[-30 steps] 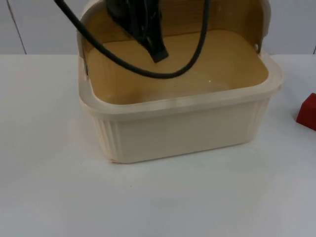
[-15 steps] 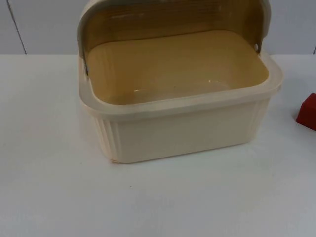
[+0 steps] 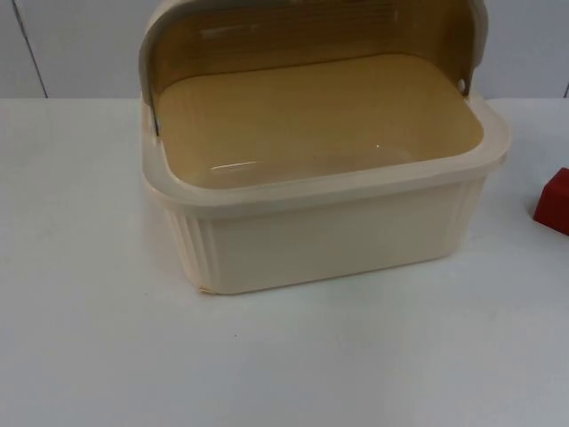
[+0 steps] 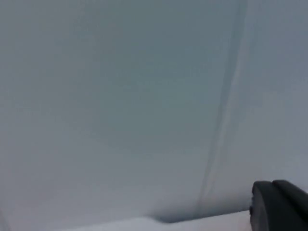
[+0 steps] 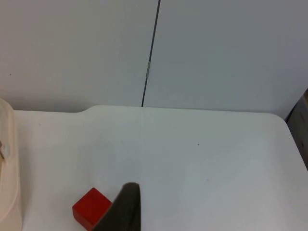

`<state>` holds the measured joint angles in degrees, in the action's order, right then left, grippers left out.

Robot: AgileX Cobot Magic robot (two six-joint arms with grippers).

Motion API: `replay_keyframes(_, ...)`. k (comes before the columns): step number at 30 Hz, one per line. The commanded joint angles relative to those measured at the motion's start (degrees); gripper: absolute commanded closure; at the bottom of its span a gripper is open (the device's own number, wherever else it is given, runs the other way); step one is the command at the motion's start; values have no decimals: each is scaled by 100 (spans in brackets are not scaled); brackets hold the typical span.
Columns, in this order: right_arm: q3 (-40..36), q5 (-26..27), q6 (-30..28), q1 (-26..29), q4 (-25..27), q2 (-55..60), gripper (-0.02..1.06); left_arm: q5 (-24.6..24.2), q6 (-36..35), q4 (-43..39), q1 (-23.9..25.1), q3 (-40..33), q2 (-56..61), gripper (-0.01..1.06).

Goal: Open the box lid with the left hand, place the block into the box with the right hand, then close the box lid with the left hand.

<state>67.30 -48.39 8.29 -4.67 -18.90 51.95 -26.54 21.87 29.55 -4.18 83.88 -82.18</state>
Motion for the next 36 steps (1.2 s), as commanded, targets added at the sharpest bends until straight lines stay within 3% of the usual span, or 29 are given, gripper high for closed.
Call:
replay_keyframes(1, 45, 21, 32, -4, -14, -16, 0, -172, -365, -223, 286, -105, 33, 105)
replay_keyframes(4, 45, 21, 32, -4, -3, -16, 0, -257, -778, -711, 595, -367, 33, 105)
replay_keyframes(5, 45, 21, 32, -4, -3, -16, 0, -411, -1155, -1286, 729, -586, 33, 105)
replay_keyframes(9, 45, 21, 32, -4, -5, -16, 0, -323, -2297, -2915, 718, -1113, 78, 105)
replay_keyframes(10, 45, 21, 32, -4, -5, -16, 0, -323, -2297, -2915, 718, -1113, 78, 105)
replay_keyframes(14, 45, 21, 119, -4, -5, -16, 0, 488, -3271, -4172, 531, -1642, 342, 105)
replay_keyframes(15, 32, 21, 137, -4, -5, -16, 0, 775, -3271, -4185, 453, -1753, 421, 105)
replay_keyframes(18, -44, 40, 178, -4, -5, -16, 0, 998, -3271, -4096, 379, -1883, 514, 105)
replay_keyframes(24, -290, 144, 179, -4, -5, -16, 0, 1050, -3271, -3962, 379, -1892, 514, 105)
replay_keyframes(28, -311, 217, 271, -4, -5, -16, 0, 912, -3271, -3936, 379, -1892, 514, 105)
replay_keyframes(32, -311, 276, 285, -4, -5, -16, 0, 362, -3271, -3899, 379, -1892, 504, 105)
replay_keyframes(36, -311, 274, 285, -4, 10, -16, 0, 150, -3271, -3861, 379, -1892, 439, 104)
